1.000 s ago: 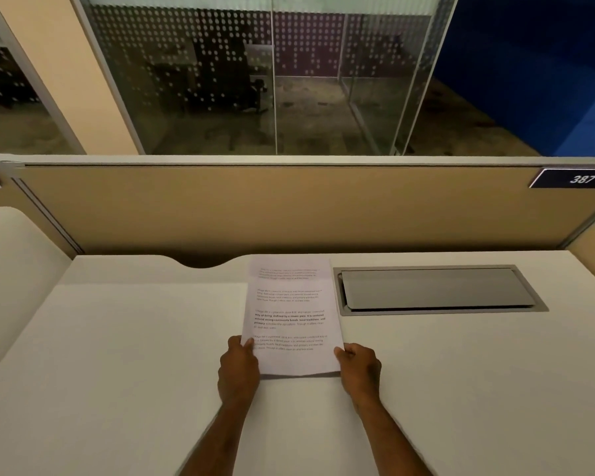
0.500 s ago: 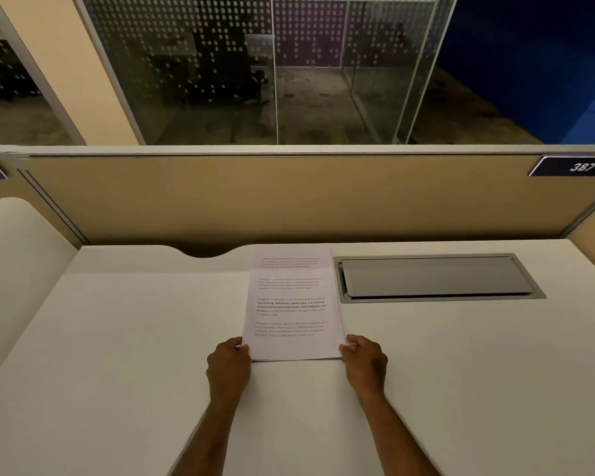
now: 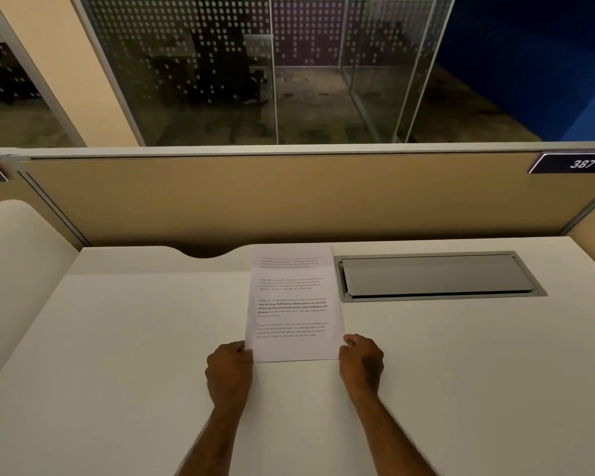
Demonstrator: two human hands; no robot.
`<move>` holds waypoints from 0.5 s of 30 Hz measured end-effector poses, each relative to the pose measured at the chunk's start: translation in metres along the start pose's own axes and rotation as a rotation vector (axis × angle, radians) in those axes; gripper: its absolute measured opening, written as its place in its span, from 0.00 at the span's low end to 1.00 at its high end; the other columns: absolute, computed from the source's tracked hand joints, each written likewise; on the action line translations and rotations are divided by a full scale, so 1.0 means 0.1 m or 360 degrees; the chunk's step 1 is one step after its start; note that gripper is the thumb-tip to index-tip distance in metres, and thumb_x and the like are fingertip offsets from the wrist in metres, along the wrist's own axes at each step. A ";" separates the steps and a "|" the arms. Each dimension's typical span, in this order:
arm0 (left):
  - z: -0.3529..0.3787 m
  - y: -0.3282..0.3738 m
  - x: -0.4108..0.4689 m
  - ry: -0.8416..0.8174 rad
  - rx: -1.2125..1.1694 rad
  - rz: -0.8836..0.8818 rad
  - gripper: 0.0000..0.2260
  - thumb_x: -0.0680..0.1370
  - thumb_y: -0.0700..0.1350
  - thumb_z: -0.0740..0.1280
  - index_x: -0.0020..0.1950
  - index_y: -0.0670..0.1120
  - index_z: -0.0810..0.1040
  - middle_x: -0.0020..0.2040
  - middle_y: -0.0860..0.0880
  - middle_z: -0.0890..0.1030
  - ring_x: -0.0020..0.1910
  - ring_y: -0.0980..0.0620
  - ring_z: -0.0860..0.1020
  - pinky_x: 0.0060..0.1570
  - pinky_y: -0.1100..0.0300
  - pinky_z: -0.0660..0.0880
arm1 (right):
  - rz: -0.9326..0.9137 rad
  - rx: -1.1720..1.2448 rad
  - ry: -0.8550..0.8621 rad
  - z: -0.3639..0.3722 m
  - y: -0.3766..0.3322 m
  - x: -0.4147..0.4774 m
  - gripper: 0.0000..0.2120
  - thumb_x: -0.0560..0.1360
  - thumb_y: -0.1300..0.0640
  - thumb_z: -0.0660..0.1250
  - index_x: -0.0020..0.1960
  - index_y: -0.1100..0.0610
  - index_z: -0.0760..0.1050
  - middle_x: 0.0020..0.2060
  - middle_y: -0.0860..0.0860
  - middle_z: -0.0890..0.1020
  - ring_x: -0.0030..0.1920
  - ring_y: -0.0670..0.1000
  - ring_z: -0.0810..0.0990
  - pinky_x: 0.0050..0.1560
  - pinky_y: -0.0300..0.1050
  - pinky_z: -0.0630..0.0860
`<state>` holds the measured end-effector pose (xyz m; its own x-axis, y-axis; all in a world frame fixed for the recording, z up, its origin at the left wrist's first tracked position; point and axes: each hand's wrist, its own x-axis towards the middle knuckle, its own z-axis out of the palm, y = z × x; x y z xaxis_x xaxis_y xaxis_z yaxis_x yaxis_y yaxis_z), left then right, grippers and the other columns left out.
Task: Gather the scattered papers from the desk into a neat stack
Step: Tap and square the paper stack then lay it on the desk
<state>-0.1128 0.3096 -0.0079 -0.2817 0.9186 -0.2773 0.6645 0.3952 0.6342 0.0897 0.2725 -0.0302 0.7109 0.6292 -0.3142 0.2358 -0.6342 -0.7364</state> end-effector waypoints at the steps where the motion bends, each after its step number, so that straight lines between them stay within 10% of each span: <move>1: 0.01 -0.01 0.01 0.0005 -0.0005 0.0006 0.08 0.76 0.39 0.67 0.38 0.45 0.83 0.33 0.47 0.80 0.30 0.49 0.74 0.36 0.59 0.70 | -0.0004 -0.0012 -0.0001 0.00 0.00 0.00 0.16 0.77 0.66 0.64 0.63 0.62 0.80 0.62 0.58 0.82 0.59 0.59 0.82 0.60 0.50 0.79; 7: 0.07 -0.05 0.00 -0.0021 -0.0046 -0.0001 0.08 0.78 0.42 0.66 0.49 0.41 0.84 0.42 0.41 0.83 0.44 0.38 0.81 0.43 0.53 0.76 | -0.0028 -0.0125 0.0036 0.04 0.01 -0.04 0.14 0.81 0.61 0.62 0.63 0.63 0.78 0.53 0.53 0.80 0.44 0.50 0.80 0.39 0.32 0.76; 15: 0.13 -0.08 -0.01 -0.0010 -0.0066 -0.0036 0.13 0.81 0.45 0.65 0.59 0.36 0.79 0.58 0.39 0.80 0.57 0.37 0.79 0.53 0.50 0.75 | -0.0335 -0.0468 0.0053 0.01 0.06 -0.10 0.16 0.82 0.53 0.61 0.64 0.61 0.78 0.60 0.56 0.80 0.58 0.54 0.81 0.55 0.42 0.78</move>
<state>-0.1091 0.3057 -0.0219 -0.2917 0.9095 -0.2962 0.6286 0.4157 0.6573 0.0833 0.2634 -0.0324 0.6466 0.7478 -0.1508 0.5562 -0.5974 -0.5777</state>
